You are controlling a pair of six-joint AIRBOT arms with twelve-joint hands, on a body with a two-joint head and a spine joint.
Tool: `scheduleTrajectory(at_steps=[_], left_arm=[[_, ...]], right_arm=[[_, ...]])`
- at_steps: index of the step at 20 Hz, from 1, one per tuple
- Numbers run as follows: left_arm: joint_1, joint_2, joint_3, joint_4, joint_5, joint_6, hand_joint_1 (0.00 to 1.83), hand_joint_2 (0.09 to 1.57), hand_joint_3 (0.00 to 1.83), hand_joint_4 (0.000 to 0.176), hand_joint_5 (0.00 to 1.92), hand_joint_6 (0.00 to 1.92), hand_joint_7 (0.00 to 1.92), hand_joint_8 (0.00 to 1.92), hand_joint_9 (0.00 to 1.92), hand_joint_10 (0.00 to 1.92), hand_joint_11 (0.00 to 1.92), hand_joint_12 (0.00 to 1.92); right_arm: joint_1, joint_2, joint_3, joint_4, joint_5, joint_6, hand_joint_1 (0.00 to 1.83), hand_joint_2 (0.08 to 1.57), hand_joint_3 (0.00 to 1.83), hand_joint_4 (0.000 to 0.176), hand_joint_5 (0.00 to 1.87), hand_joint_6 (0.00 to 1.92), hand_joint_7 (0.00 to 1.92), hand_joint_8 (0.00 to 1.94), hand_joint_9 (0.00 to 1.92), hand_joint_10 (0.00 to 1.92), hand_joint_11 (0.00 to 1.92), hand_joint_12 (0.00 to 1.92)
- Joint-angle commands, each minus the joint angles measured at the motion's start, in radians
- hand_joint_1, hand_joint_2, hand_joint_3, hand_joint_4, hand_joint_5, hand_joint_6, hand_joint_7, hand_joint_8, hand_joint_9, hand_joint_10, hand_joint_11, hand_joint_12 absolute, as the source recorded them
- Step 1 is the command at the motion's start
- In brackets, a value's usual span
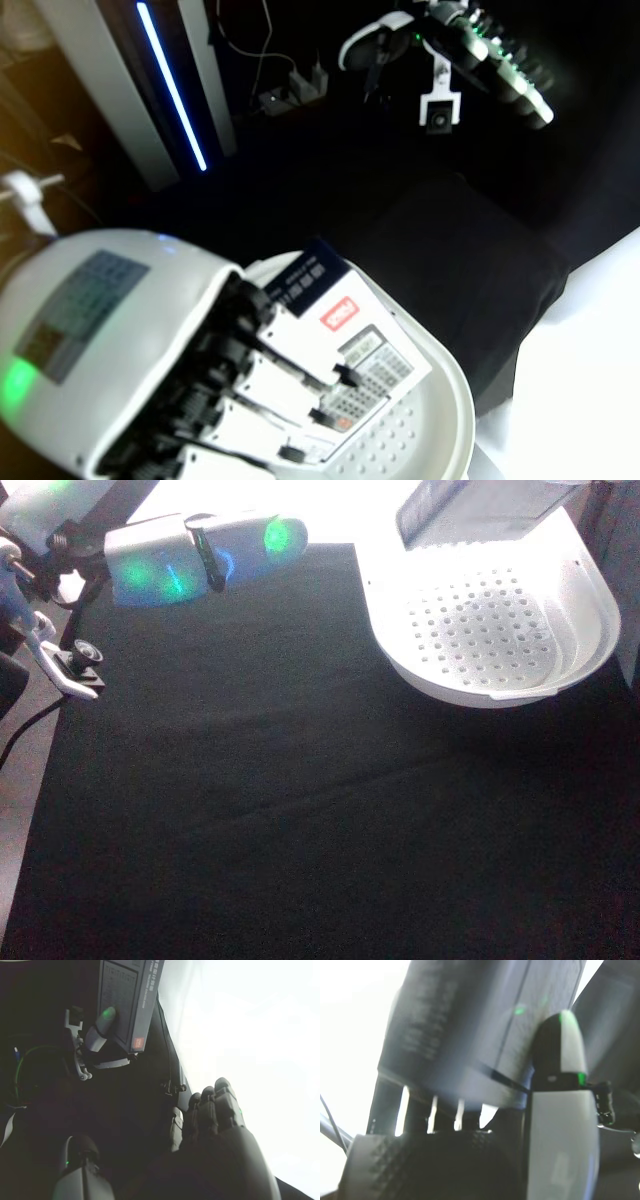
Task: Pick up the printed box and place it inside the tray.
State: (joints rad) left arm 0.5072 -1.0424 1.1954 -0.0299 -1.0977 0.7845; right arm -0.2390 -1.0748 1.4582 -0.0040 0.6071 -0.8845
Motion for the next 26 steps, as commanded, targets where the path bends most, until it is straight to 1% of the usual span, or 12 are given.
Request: scheduleTrajectory(at_steps=[1, 3, 6, 9, 11, 12, 14, 17, 20, 23, 25, 26], left_arm=[[-0.003, 0.01, -0.004, -0.018, -0.119, -0.007, 0.29, 0.92, 0.0, 0.176, 0.0, 0.0, 0.0, 0.0, 0.0, 0.0, 0.0, 0.0], [-0.003, 0.01, -0.004, -0.019, -0.118, -0.007, 0.29, 0.9, 0.0, 0.151, 0.0, 0.0, 0.0, 0.0, 0.0, 0.0, 0.0, 0.0], [-0.003, 0.01, -0.003, -0.019, -0.116, -0.007, 0.27, 0.9, 0.0, 0.175, 0.0, 0.0, 0.0, 0.0, 0.0, 0.0, 0.0, 0.0], [0.003, 0.01, -0.004, -0.021, -0.114, -0.008, 0.25, 0.91, 0.0, 0.156, 0.0, 0.0, 0.0, 0.0, 0.0, 0.0, 0.0, 0.0], [0.006, 0.01, -0.003, -0.024, -0.115, -0.008, 0.25, 0.92, 0.01, 0.074, 0.0, 0.0, 0.0, 0.0, 0.0, 0.0, 0.0, 0.0], [0.006, 0.01, -0.003, -0.024, -0.115, -0.008, 0.25, 0.92, 0.01, 0.074, 0.0, 0.0, 0.0, 0.0, 0.0, 0.0, 0.0, 0.0], [0.007, 0.01, -0.003, -0.024, -0.115, -0.008, 0.26, 0.94, 0.01, 0.145, 0.0, 0.0, 0.0, 0.0, 0.0, 0.0, 0.0, 0.0], [0.011, 0.01, -0.003, -0.024, -0.112, -0.008, 0.22, 0.94, 0.01, 0.112, 0.0, 0.0, 0.0, 0.0, 0.0, 0.0, 0.0, 0.0], [0.013, 0.01, -0.003, -0.025, -0.114, -0.008, 0.19, 0.94, 0.01, 0.143, 0.0, 0.0, 0.0, 0.0, 0.0, 0.0, 0.0, 0.0], [0.016, 0.015, -0.002, -0.03, -0.125, -0.008, 0.22, 0.95, 0.0, 0.132, 0.0, 0.0, 0.0, 0.0, 0.0, 0.0, 0.0, 0.0], [0.018, 0.022, -0.002, -0.031, -0.13, -0.008, 0.2, 0.94, 0.0, 0.096, 0.0, 0.0, 0.0, 0.0, 0.0, 0.0, 0.0, 0.0], [0.02, 0.025, -0.002, -0.033, -0.134, -0.008, 0.2, 0.94, 0.0, 0.107, 0.0, 0.0, 0.0, 0.0, 0.0, 0.0, 0.0, 0.0]], right_arm=[[0.019, 0.008, 0.001, 0.011, 0.132, 0.001, 0.72, 0.73, 0.0, 0.171, 0.02, 0.0, 0.04, 0.0, 0.04, 0.01, 0.01, 0.16], [0.019, 0.008, -0.003, 0.01, 0.132, 0.001, 0.63, 0.72, 0.0, 0.176, 0.0, 0.0, 0.0, 0.0, 0.0, 0.0, 0.0, 0.0], [0.019, 0.008, -0.007, 0.006, 0.132, 0.001, 0.64, 0.72, 0.0, 0.176, 0.0, 0.0, 0.0, 0.0, 0.0, 0.0, 0.0, 0.0], [0.019, 0.008, -0.014, 0.0, 0.133, 0.001, 0.64, 0.72, 0.0, 0.176, 0.0, 0.0, 0.0, 0.0, 0.0, 0.0, 0.0, 0.0], [0.019, 0.008, -0.015, -0.002, 0.133, 0.001, 0.67, 0.71, 0.0, 0.176, 0.0, 0.0, 0.0, 0.0, 0.0, 0.0, 0.0, 0.0], [0.019, 0.008, -0.015, -0.002, 0.133, 0.001, 0.67, 0.71, 0.0, 0.176, 0.0, 0.0, 0.0, 0.0, 0.0, 0.0, 0.0, 0.0], [0.019, 0.008, -0.015, -0.002, 0.133, 0.001, 0.71, 0.7, 0.0, 0.176, 0.0, 0.0, 0.0, 0.0, 0.0, 0.0, 0.0, 0.0], [0.019, 0.008, -0.022, -0.007, 0.133, 0.001, 0.7, 0.69, 0.0, 0.176, 0.0, 0.0, 0.0, 0.0, 0.0, 0.0, 0.0, 0.0], [0.019, 0.022, -0.044, -0.014, 0.139, 0.001, 0.67, 0.67, 0.0, 0.176, 0.0, 0.0, 0.0, 0.0, 0.0, 0.0, 0.0, 0.0], [0.019, 0.047, -0.067, -0.017, 0.165, 0.001, 0.68, 0.66, 0.0, 0.176, 0.0, 0.0, 0.0, 0.0, 0.0, 0.0, 0.0, 0.0], [0.018, 0.059, -0.085, -0.027, 0.174, 0.001, 0.67, 0.65, 0.0, 0.176, 0.0, 0.0, 0.0, 0.0, 0.0, 0.0, 0.0, 0.0], [0.018, 0.069, -0.099, -0.037, 0.186, 0.001, 0.68, 0.65, 0.0, 0.176, 0.0, 0.0, 0.0, 0.0, 0.0, 0.0, 0.0, 0.0]])
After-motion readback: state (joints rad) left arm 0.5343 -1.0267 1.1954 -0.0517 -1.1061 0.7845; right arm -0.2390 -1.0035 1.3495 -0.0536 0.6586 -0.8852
